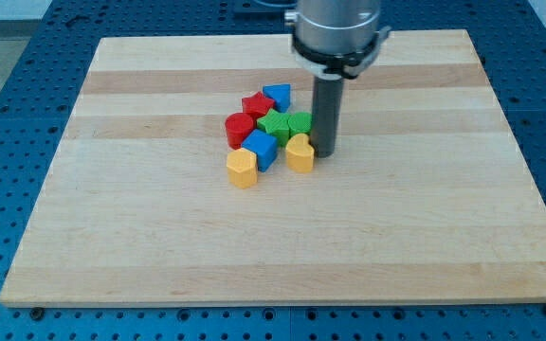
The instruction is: Move your arm closer to the blue triangle
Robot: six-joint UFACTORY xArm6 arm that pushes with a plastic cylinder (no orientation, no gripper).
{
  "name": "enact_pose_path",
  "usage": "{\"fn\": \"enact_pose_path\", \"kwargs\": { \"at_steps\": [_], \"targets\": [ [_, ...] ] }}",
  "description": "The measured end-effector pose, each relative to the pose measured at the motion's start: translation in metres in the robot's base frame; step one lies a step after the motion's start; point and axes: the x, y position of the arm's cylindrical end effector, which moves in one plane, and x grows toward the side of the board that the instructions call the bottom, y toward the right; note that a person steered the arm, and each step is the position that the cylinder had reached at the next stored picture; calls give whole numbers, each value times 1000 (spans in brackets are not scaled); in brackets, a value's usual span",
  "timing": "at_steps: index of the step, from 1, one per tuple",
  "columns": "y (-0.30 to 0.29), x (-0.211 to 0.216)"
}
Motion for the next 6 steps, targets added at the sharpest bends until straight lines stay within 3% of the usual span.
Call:
{"fn": "enact_pose_path", "kwargs": {
  "at_steps": [1,2,3,4,6],
  "targets": [
    [7,0],
    [75,-12],
    [91,-73],
    [56,-141],
    [-24,-127]
  ]
}}
